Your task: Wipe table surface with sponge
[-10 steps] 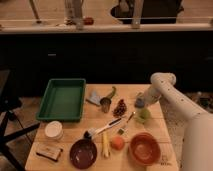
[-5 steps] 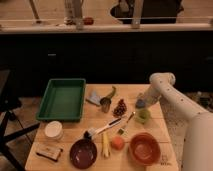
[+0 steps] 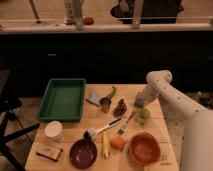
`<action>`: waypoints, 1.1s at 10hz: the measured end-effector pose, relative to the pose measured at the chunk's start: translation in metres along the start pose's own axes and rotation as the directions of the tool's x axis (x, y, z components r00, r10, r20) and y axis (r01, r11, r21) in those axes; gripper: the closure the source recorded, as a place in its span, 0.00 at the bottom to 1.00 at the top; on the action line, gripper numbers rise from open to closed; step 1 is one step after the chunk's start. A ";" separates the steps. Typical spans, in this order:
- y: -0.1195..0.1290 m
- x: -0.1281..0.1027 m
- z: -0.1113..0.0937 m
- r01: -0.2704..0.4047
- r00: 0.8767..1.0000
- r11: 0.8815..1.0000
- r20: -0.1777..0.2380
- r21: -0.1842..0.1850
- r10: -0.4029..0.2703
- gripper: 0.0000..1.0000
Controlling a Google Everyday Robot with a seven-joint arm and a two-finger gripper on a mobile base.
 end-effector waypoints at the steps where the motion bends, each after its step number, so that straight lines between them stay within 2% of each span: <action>1: -0.003 0.000 0.000 -0.002 1.000 1.000 0.001 0.002 0.002 1.00; 6: -0.005 0.003 -0.004 -0.002 1.000 1.000 0.010 0.001 0.002 1.00; 9: -0.009 0.007 -0.016 0.010 1.000 1.000 -0.007 0.009 -0.009 1.00; 11: -0.010 0.008 -0.024 0.023 1.000 1.000 -0.012 -0.007 -0.023 1.00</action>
